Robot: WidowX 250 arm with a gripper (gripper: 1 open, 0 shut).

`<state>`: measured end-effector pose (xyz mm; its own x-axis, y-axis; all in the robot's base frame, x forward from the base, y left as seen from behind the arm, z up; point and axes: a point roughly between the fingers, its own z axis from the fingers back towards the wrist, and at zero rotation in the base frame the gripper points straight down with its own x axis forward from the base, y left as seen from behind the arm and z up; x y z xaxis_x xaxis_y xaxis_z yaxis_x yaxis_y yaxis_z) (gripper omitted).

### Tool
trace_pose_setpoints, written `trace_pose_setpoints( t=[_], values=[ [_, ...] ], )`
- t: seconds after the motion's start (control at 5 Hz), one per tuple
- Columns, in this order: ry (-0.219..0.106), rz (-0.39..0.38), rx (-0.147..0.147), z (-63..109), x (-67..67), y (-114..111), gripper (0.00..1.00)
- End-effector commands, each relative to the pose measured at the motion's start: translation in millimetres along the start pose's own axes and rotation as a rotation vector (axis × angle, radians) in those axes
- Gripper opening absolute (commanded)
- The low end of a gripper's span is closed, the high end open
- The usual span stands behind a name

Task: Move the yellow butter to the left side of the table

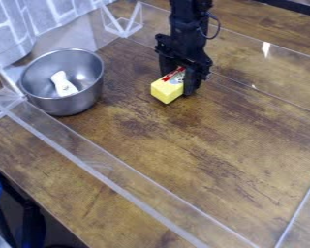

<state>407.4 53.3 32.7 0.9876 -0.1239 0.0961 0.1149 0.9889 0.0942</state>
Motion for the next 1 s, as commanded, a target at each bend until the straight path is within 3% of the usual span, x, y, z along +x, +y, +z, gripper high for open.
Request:
trace_pose_setpoints(
  t=[0.0,0.8],
  values=[
    [-0.103,0.033,0.026,39.5,8.6,15.3,0.00],
    [-0.112,0.044,0.027,42.5,7.6,18.2,0.00]
  ],
)
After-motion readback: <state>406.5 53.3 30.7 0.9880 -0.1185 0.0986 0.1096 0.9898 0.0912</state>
